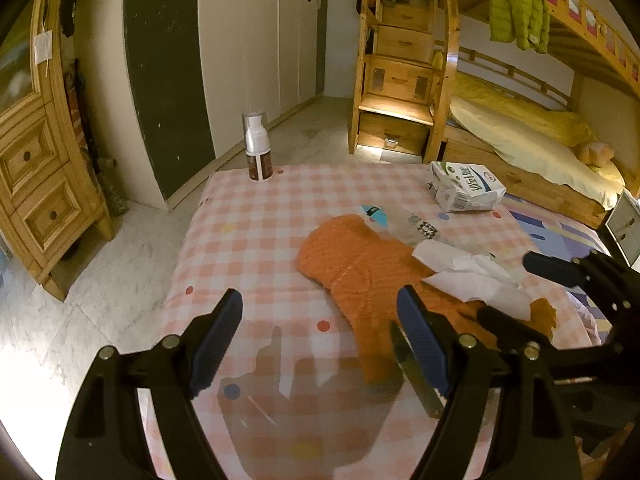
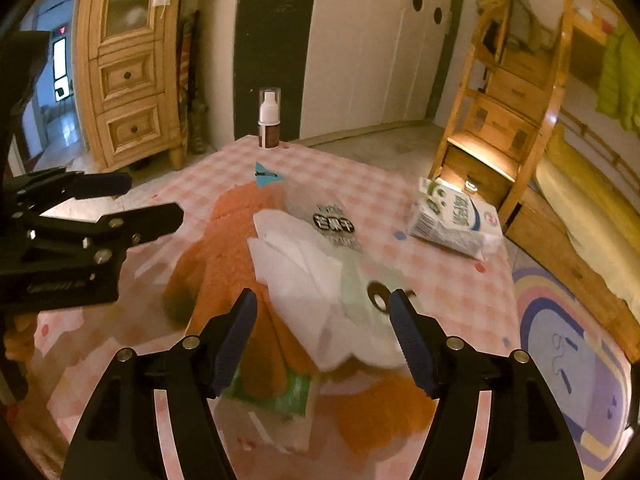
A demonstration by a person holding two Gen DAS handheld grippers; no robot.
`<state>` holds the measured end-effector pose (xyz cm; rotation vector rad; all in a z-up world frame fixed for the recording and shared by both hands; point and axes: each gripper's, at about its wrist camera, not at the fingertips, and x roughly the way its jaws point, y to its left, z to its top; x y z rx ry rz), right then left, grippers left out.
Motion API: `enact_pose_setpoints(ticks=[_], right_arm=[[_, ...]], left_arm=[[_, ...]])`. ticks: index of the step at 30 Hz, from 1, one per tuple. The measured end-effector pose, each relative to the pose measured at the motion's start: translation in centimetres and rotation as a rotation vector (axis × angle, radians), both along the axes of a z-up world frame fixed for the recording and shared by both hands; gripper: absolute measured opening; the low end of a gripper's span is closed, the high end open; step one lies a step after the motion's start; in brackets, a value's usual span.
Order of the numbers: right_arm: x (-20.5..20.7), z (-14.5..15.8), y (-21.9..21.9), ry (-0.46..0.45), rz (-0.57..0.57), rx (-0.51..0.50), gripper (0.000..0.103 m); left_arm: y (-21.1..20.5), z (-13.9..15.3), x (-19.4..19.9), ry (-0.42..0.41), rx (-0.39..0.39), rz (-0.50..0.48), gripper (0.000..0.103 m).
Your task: Collect trash
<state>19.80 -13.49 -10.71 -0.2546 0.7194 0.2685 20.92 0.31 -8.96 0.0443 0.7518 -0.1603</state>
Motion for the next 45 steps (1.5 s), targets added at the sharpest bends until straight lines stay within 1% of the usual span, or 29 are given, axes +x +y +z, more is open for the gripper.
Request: enact_pose_setpoints(ticks=[2,3,4,5,7,9,12,14,16,21,23,26,27,28,29,30,32,33,35,36,37,40,42,44,45], right_arm=[[0.4,-0.3,0.0,0.020,0.005,-0.002,0.045],[0.2,-0.2,-0.1,0.021,0.009,0.004,0.040],[0.0,-0.1,-0.1,0.018,0.009,0.006,0.038],[-0.3,0.1,-0.2,0.009,0.007,0.008,0.033],[-0.9,0.7,-0.7,-0.006,-0.004,0.025,0.014],[-1.4,1.3,-1.4,-0.028,-0.022,0.042,0.008],[-2.1,2.3,-2.6,-0.064,-0.057,0.096,0.006],[-2.7,3.0,-4.1,-0.072,-0.074,0.167,0.006],[-3.2,3.4,-5.3,-0.076,-0.090,0.217,0.004],[-4.2,4.1,-6.7,-0.122,-0.144,0.210,0.003],[-4.2,4.1,-7.7,-0.106,-0.148,0.243,0.003],[-3.9,3.3,-8.7,-0.042,-0.128,0.300,0.003],[-3.9,3.2,-8.9,-0.020,-0.106,0.334,0.003],[-3.9,3.2,-9.1,-0.007,-0.086,0.380,0.004],[-4.0,3.2,-9.2,-0.004,-0.080,0.398,0.008],[-4.0,3.2,-9.1,0.002,-0.068,0.413,0.008],[-4.0,3.3,-8.9,-0.011,-0.082,0.392,0.007],[-4.1,3.4,-8.8,-0.021,-0.086,0.385,0.004],[-4.2,3.7,-8.7,-0.031,-0.072,0.413,0.005],[-4.2,3.8,-8.8,-0.038,-0.063,0.440,0.009],[-4.3,3.9,-9.1,-0.039,-0.065,0.450,0.009],[-4.1,3.8,-9.2,-0.045,-0.098,0.437,0.009],[-4.1,3.9,-9.4,-0.059,-0.135,0.419,0.005],[-4.1,4.1,-9.7,-0.080,-0.178,0.424,0.005],[-4.0,4.1,-10.1,-0.080,-0.189,0.442,0.005]], left_arm=[[0.1,-0.1,0.1,0.009,-0.009,-0.002,0.077],[0.2,-0.2,0.1,0.011,-0.008,-0.003,0.077],[0.2,-0.2,0.1,0.011,-0.005,-0.003,0.077],[0.2,-0.2,0.0,0.009,0.000,-0.004,0.077],[0.2,-0.2,-0.1,0.007,0.001,-0.004,0.077],[0.2,-0.2,-0.1,0.011,-0.011,-0.004,0.077],[-0.1,-0.1,-0.4,0.016,-0.032,-0.007,0.077],[-0.5,0.0,-0.7,0.013,-0.044,-0.017,0.077],[-1.0,0.1,-1.0,0.008,-0.045,-0.028,0.077],[-2.4,0.4,-1.5,-0.009,-0.041,-0.054,0.077],[-2.9,0.4,-1.7,-0.010,-0.047,-0.061,0.077],[-3.8,0.6,-1.9,-0.012,-0.064,-0.084,0.077],[-4.0,0.6,-2.0,-0.014,-0.067,-0.092,0.077],[-4.4,0.7,-2.0,-0.016,-0.064,-0.097,0.077],[-4.6,0.7,-2.0,-0.018,-0.058,-0.098,0.077],[-4.9,0.6,-2.1,-0.018,-0.051,-0.099,0.077],[-5.2,0.5,-2.2,-0.017,-0.044,-0.102,0.077],[-5.3,0.5,-2.2,-0.017,-0.043,-0.102,0.077],[-5.3,0.5,-2.3,-0.017,-0.039,-0.101,0.077],[-5.3,0.5,-2.3,-0.017,-0.036,-0.099,0.077],[-5.2,0.5,-2.3,-0.018,-0.033,-0.097,0.077],[-4.9,0.5,-2.4,-0.016,-0.032,-0.091,0.077],[-4.7,0.5,-2.5,-0.014,-0.036,-0.085,0.077],[-4.3,0.5,-2.4,-0.011,-0.046,-0.083,0.077],[-4.3,0.5,-2.4,-0.010,-0.049,-0.083,0.077]])
